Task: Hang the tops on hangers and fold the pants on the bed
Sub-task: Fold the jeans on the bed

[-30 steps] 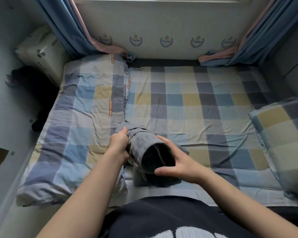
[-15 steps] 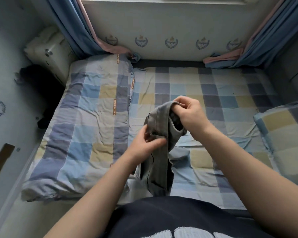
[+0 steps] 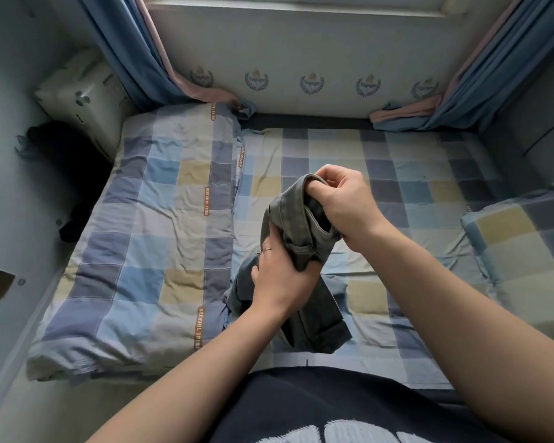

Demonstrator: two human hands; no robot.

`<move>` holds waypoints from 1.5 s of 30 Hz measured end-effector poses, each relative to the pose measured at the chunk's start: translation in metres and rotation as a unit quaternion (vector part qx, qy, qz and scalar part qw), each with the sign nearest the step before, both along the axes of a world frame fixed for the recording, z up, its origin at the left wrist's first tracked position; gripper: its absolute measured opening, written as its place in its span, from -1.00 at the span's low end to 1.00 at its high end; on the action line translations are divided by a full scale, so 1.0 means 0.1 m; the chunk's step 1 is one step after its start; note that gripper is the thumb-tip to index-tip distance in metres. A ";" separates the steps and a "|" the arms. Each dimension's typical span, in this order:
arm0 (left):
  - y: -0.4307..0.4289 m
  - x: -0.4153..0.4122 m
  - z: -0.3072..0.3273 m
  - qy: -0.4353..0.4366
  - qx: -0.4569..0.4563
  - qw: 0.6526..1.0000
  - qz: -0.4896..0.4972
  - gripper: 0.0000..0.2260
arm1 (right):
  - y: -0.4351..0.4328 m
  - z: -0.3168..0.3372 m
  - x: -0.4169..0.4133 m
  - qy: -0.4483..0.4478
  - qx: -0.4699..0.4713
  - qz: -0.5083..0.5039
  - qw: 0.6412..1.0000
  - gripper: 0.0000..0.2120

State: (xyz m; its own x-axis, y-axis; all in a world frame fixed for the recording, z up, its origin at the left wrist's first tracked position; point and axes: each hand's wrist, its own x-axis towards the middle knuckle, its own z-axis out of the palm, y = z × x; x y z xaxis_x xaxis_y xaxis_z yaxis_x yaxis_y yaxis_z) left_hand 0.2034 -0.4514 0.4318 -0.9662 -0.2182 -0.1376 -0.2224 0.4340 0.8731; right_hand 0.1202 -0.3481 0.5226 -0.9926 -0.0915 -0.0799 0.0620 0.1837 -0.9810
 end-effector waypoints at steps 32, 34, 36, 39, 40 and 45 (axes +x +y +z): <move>-0.75 -0.16 -0.30 0.018 0.050 0.994 -0.091 -0.73 | 0.31 -1.50 0.29 -0.031 0.405 0.195 0.893 -0.25; -0.71 -0.16 -0.22 0.028 0.060 0.993 -0.098 -0.72 | 0.18 -1.49 0.31 -0.015 0.402 0.216 0.890 -0.56; -0.73 -0.18 -0.17 0.030 0.057 0.994 -0.083 -0.71 | 0.09 -1.51 0.38 -0.033 0.325 0.232 0.916 -0.66; -0.80 -0.22 -0.10 0.007 0.032 0.996 -0.083 -0.75 | -0.01 -1.47 0.51 -0.061 0.173 0.246 0.952 -0.52; -0.82 -0.22 -0.08 -0.005 0.023 0.996 -0.085 -0.76 | -0.05 -1.47 0.53 -0.054 0.162 0.241 0.955 -0.52; -0.77 -0.21 -0.01 -0.022 -0.016 0.996 -0.089 -0.83 | -0.19 -1.42 0.51 0.007 0.203 0.186 0.961 -0.72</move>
State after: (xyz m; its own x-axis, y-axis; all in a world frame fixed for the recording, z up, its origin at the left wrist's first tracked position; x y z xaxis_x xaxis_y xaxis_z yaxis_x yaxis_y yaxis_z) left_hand 0.1824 -0.5287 0.4312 -0.9832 -0.0482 -0.1761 -0.1765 0.4975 0.8493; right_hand 0.1710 -0.3676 0.3805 -0.8984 -0.4048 -0.1706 -0.0950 0.5582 -0.8242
